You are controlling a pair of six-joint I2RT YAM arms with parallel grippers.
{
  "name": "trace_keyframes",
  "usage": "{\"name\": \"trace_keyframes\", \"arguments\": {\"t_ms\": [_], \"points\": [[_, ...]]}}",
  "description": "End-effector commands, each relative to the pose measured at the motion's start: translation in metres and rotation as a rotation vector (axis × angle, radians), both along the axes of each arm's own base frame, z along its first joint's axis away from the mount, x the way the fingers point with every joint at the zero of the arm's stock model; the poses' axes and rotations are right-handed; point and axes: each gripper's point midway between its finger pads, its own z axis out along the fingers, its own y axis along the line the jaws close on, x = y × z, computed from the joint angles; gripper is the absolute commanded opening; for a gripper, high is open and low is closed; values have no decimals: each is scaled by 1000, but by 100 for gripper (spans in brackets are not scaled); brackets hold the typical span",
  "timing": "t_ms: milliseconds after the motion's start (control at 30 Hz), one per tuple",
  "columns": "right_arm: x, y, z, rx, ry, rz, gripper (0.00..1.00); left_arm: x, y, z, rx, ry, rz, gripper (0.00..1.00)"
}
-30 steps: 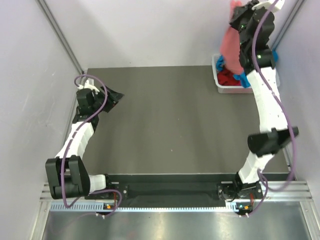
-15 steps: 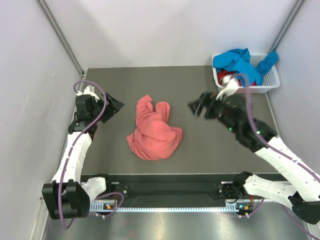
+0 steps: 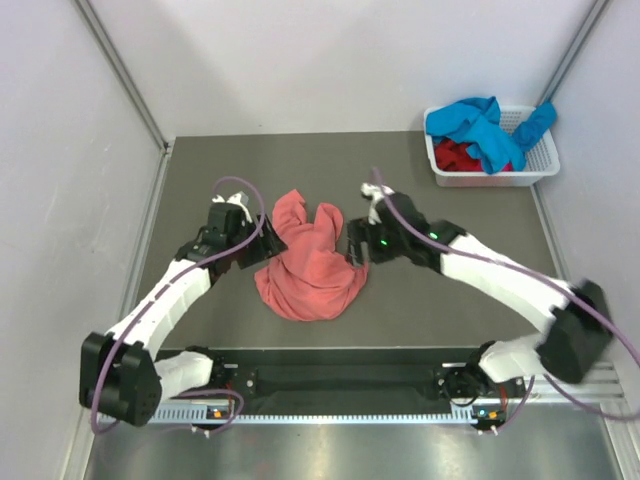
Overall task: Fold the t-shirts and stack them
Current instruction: Flatten the tshirt out
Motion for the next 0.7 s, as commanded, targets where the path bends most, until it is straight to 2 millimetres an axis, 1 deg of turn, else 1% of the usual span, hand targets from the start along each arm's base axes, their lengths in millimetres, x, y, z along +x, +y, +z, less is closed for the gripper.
{"name": "trace_keyframes", "arguments": {"t_ms": [0,33,67,100,133,167,200,233,267,300,333,367,400,433,467,500,533,567,600,633,667], "points": [[59,54,40,29,-181,95,80,21,-8,14,-23,-49,-5,73],[76,56,21,-22,-166,68,80,21,-7,8,-1,-24,-16,73],[86,60,16,-26,-157,51,79,25,-8,13,4,-33,-22,73],[105,61,24,-5,-163,19,76,26,-6,12,16,-31,-20,74],[113,66,20,15,-144,11,74,32,-2,11,34,-42,-1,74],[119,74,1,25,-90,15,71,36,-1,12,35,-54,-2,74],[131,76,5,42,-97,8,68,40,-1,14,33,-68,-4,75],[138,79,2,44,-94,9,66,46,0,9,22,-55,-9,75],[144,81,-11,24,-82,9,66,56,-1,15,5,-74,-11,75],[154,83,-6,30,-95,0,66,62,-3,15,-9,-73,-18,75],[159,83,-9,29,-97,-3,66,69,-6,2,-11,-34,-36,76],[171,84,-12,34,-99,-11,68,82,-9,-7,2,-11,-50,76],[177,84,-15,34,-93,-12,71,88,-12,4,-8,-36,-56,78],[180,86,-18,46,-80,-5,72,96,-14,-17,6,17,-65,79],[182,84,-37,22,-32,-9,73,108,-18,-13,5,14,-78,81],[193,83,-29,34,-41,-19,74,113,-18,-17,18,41,-83,82],[196,83,-32,32,-29,-17,74,120,-20,-36,33,93,-92,82],[200,82,-41,16,-18,-14,74,135,-24,-27,28,65,-98,82],[206,81,-37,17,-25,-18,74,144,-25,-31,29,60,-94,83],[208,81,-39,13,-27,-13,75,151,-26,-44,33,78,-88,83],[212,81,-45,5,-24,-13,75,160,-28,-44,32,62,-82,83]]}}
